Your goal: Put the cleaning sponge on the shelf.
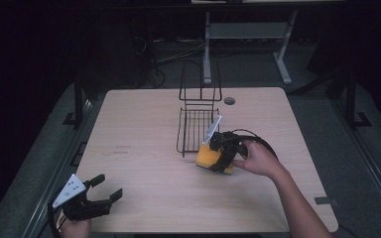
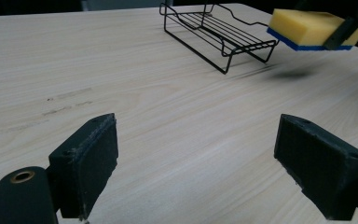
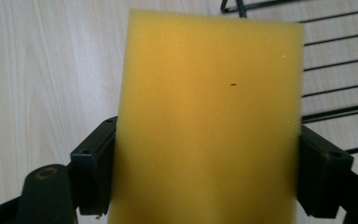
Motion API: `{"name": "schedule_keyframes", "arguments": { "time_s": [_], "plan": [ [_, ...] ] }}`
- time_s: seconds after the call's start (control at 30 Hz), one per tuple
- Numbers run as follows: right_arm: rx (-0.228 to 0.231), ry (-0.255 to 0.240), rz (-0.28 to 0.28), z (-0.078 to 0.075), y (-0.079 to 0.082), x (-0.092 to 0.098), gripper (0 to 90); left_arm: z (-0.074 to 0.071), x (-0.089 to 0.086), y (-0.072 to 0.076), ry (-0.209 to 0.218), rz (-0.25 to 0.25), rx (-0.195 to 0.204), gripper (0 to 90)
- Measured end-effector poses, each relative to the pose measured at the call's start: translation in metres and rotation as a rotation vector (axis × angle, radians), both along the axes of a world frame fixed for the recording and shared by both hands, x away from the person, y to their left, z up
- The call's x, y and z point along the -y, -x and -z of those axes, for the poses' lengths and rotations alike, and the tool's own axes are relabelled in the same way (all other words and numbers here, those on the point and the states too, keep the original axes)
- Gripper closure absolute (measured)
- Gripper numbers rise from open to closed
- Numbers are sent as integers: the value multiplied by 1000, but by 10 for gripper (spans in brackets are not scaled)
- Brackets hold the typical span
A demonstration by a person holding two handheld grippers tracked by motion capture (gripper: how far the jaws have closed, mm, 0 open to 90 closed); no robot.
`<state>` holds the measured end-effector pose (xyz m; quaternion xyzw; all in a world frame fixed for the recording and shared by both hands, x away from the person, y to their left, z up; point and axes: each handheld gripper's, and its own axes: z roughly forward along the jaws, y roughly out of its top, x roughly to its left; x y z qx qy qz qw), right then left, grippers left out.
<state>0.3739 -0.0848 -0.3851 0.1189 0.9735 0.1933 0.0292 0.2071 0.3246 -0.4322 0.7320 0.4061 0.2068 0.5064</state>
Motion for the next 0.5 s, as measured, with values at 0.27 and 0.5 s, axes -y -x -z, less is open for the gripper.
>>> {"name": "schedule_keyframes", "arguments": {
  "time_s": [0.27, 0.5],
  "plan": [
    [-6, 5, -2, -8, -16, -11, 212, 0, 0, 0, 0, -2, -4, 128],
    [-10, 15, -18, -9, -27, -19, 212, 0, -3, 0, 0, -8, 1, 128]
  ]
}}
